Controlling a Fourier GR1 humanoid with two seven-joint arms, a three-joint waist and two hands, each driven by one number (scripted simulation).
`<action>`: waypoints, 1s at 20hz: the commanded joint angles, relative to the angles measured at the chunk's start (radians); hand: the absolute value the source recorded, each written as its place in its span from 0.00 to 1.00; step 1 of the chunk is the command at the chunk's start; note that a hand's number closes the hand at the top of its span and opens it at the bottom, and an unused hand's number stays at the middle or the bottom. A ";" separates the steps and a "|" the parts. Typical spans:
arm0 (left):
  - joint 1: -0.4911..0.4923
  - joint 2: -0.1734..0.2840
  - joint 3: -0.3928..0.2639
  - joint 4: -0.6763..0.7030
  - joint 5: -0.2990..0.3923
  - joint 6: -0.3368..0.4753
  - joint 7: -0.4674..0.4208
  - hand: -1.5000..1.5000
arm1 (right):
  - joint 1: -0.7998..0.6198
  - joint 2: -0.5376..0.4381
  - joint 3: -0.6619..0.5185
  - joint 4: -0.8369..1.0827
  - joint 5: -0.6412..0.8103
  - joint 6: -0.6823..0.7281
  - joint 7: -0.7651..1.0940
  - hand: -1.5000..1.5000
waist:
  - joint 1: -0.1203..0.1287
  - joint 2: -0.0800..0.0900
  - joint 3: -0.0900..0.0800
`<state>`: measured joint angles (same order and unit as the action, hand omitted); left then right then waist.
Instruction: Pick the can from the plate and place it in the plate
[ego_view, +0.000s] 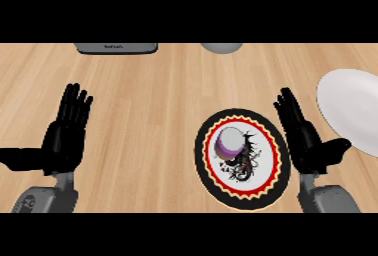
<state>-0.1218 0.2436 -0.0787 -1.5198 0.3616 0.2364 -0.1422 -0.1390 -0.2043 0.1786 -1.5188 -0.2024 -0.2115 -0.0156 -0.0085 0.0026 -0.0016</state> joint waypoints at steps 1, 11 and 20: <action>0.039 -0.004 -0.026 -0.006 -0.063 0.002 -0.004 0.50 | -0.031 0.066 0.072 -0.041 0.062 -0.046 0.080 1.00 | 0.011 -0.004 0.001; 0.020 0.133 -0.065 0.146 -0.129 -0.115 0.048 0.50 | -0.222 0.198 0.344 0.090 0.372 -0.391 0.051 0.00 | 0.020 0.000 0.002; 0.048 0.118 -0.020 0.229 -0.159 -0.170 -0.028 0.50 | -0.063 0.132 0.439 -0.061 0.623 -0.468 0.117 0.00 | 0.004 -0.005 0.001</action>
<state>-0.0787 0.3575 -0.1186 -1.3015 0.2059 0.0934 -0.1672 -0.2470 -0.0355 0.6081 -1.4957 0.3148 -0.6546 0.0210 -0.0012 -0.0013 -0.0011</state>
